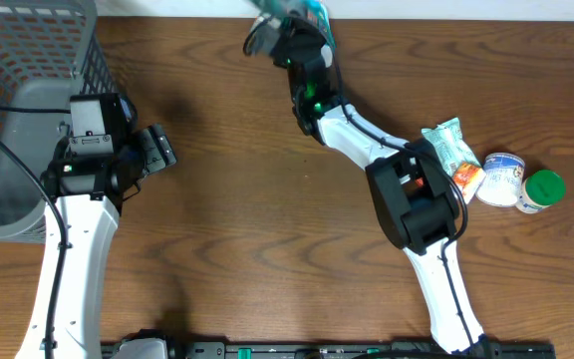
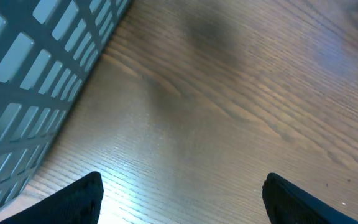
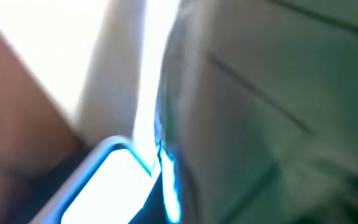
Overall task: Scan the item barcode
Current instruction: 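Hold the green glove packet up to the scanner with the right gripper, then carry the glove packet right and lower it beside the other items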
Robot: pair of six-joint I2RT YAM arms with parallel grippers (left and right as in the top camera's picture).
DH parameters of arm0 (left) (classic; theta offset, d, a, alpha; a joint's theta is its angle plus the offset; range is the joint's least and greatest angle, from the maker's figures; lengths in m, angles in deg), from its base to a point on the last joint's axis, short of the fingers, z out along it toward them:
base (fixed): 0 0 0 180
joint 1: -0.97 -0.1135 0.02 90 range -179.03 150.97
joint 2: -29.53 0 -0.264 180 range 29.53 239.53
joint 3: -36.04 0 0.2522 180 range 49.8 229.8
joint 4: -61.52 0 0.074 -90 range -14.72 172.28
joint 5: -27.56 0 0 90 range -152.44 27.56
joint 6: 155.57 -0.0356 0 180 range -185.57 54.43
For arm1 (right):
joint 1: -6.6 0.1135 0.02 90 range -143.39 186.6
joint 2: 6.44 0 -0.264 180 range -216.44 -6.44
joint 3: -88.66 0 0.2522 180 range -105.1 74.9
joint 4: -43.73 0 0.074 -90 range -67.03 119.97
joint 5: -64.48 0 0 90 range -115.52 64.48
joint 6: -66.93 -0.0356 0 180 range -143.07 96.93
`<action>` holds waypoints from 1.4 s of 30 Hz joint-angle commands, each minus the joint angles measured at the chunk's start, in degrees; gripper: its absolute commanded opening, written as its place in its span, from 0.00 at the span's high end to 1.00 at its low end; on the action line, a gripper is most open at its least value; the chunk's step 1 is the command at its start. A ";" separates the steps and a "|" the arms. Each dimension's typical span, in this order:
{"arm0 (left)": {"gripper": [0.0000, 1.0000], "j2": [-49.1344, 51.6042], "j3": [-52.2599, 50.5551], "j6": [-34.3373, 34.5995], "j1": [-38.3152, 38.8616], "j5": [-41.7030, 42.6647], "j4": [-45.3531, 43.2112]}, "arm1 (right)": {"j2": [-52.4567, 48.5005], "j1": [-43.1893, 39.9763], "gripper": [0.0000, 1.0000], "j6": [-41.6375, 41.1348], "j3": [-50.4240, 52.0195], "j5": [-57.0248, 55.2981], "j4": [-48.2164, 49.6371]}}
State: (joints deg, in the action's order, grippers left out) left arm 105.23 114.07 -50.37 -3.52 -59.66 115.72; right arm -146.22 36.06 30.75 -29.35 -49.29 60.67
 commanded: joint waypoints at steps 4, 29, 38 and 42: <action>0.16 0.13 0.04 0.09 -0.22 -0.50 0.00 | 13.68 1.01 0.99 -12.13 -0.87 -4.94 -10.78; 0.16 0.13 0.04 0.09 -0.22 -0.50 0.00 | 45.48 -16.72 0.99 -51.63 16.28 32.59 -100.61; 0.15 0.13 0.04 0.09 -0.22 -0.50 0.00 | 45.48 -21.07 0.43 -55.47 36.54 31.74 -80.70; 0.16 0.13 0.04 0.09 -0.22 -0.50 0.00 | 45.53 -21.18 0.01 -55.45 37.11 29.22 -80.28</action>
State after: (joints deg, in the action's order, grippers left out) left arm 105.25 114.02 -50.37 -3.52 -59.63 115.72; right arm -101.20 15.31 -23.61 7.83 -18.63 -20.03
